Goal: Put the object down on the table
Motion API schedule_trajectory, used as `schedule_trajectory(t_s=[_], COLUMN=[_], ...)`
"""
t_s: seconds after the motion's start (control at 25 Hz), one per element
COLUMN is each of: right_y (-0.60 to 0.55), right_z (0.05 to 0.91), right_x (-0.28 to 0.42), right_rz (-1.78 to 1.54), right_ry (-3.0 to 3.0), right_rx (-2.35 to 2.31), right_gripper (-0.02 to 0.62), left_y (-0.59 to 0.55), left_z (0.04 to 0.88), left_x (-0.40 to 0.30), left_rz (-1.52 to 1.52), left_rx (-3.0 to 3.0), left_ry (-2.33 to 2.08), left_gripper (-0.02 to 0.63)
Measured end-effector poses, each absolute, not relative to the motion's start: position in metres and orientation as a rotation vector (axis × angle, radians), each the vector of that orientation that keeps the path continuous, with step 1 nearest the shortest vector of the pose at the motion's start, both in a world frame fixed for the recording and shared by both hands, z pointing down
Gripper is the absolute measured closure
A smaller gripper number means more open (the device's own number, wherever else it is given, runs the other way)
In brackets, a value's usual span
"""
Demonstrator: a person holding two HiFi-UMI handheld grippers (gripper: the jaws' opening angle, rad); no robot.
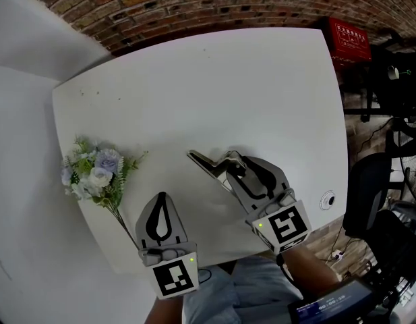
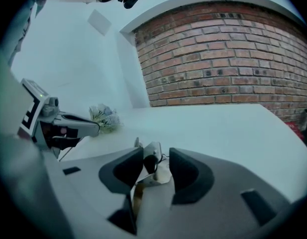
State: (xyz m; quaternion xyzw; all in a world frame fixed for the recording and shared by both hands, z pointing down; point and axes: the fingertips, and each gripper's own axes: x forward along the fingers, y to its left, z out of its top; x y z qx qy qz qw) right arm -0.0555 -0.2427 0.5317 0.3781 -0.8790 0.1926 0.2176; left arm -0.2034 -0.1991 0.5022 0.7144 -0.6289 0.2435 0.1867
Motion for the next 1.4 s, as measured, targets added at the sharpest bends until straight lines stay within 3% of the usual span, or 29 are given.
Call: schedule_trajectory(t_s=[0.44,0.96,1.4], right_y=[-0.245,-0.224,-0.188], right_z=[0.49,0.344,0.297], right_x=[-0.044,-0.022,-0.015], right_rz=[0.448,0.111,-0.043], right_ry=[-2.499,-2.707,-2.737], right_rx=[1.074,1.207,1.239], right_gripper=[0.434,0.586,0.591], left_y=[-0.2,-0.181,-0.146], left_z=[0.465,0.323,0.264], left_x=[-0.193,-0.168,-0.158], left_rz=[0.649,0.432,0.33], left_rx=[2.059,2.197,2.294], left_ry=[-1.851,-2.168,-2.306], left_gripper=[0.597,0.597,0.598])
